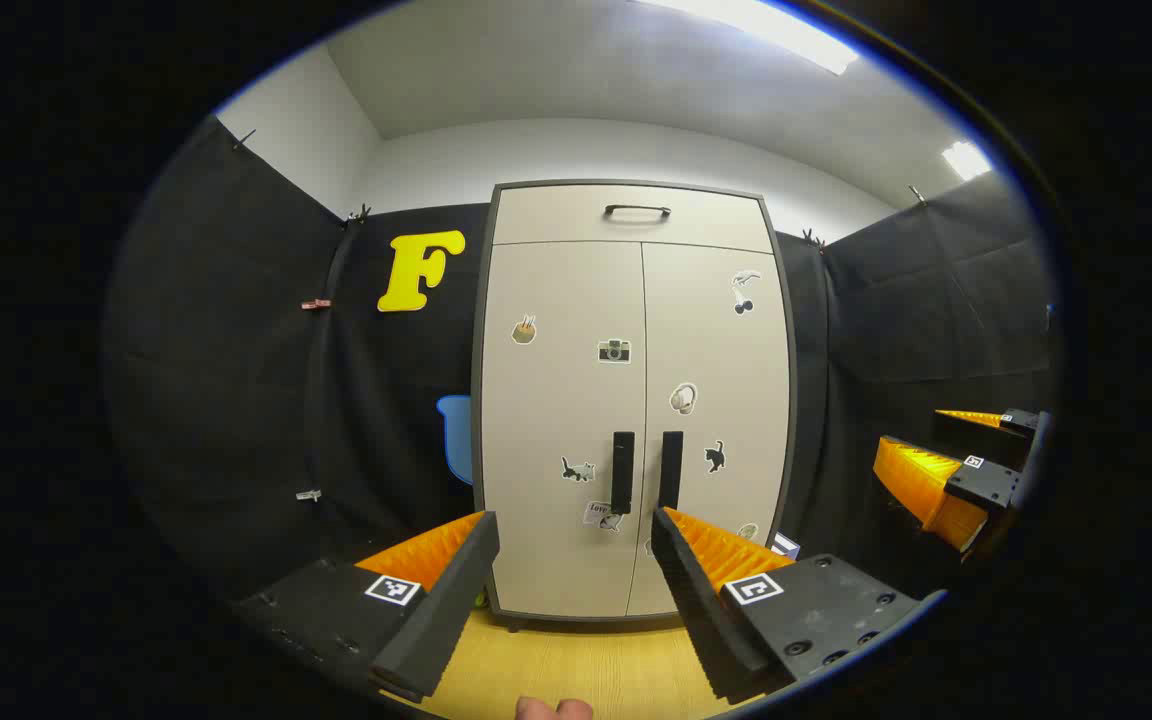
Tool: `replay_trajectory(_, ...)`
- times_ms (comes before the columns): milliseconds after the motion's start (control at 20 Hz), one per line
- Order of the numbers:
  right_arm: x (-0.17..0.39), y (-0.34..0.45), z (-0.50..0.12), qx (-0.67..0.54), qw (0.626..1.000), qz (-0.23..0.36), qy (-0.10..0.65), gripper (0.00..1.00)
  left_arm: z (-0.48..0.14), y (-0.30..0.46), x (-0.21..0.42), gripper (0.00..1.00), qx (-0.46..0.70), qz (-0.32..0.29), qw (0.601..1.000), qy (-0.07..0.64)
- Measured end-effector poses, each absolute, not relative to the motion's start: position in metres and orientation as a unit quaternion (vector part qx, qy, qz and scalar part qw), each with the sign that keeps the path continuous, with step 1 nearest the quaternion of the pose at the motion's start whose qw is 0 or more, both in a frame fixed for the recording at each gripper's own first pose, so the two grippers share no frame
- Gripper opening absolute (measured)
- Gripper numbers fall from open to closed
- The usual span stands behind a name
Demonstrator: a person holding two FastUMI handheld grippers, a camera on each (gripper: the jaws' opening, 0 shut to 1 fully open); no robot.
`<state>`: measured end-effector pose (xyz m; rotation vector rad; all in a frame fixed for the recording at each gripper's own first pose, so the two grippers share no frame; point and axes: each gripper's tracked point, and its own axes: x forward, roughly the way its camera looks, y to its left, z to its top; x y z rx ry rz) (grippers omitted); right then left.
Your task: Open the right door of the double-door shoe cabinet with the right hand, and open the left door with the left hand.
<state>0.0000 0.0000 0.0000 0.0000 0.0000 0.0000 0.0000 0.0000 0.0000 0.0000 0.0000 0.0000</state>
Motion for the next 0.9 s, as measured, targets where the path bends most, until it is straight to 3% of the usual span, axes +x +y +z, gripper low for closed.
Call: replay_trajectory(900, 0.008, 0.004, -0.012, 0.009, 1.0, -0.006, 0.016, 0.97, -0.001, 0.008, 0.01, 0.95, 0.001, 0.002, 1.0, -0.004)
